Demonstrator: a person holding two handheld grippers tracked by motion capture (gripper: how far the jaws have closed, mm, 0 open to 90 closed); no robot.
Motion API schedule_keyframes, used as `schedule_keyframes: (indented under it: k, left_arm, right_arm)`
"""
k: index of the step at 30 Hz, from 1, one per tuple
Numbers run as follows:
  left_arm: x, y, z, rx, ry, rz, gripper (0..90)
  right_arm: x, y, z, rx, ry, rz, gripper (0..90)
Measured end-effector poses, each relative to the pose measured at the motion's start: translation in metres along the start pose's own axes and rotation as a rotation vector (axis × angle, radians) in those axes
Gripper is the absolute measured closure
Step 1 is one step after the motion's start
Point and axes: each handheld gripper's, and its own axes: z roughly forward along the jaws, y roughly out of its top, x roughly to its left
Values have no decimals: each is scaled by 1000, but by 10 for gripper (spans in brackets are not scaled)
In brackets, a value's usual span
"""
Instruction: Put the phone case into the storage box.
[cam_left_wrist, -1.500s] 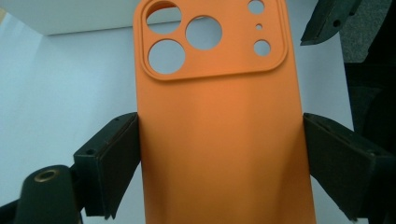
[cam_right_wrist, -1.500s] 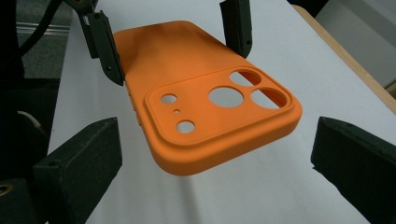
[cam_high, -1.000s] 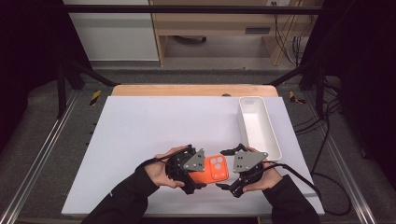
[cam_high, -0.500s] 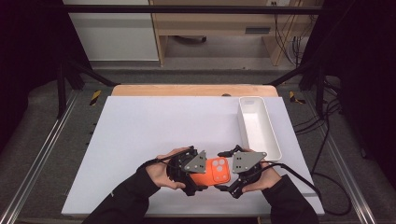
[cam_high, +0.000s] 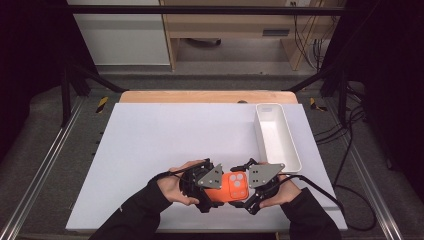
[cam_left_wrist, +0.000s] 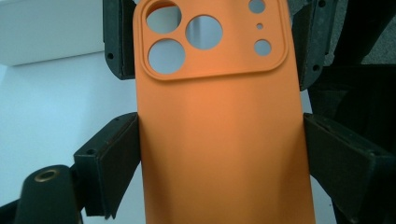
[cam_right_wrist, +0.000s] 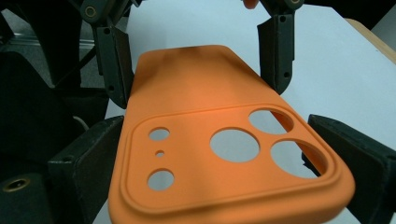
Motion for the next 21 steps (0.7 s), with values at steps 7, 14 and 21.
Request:
schedule_keyframes:
  k: [7,14,21]
  left_arm:
    - [-1,1,0,-10,-7,10,136]
    - [-2,1,0,-11,-14,14,136]
    - [-2,0,-1,-13,-12,14,136]
  right_arm:
    - [0,0,0,-19,23,1,91]
    - [1,0,1,-27,38,-1,99]
    - [1,0,0,-40,43,2,120]
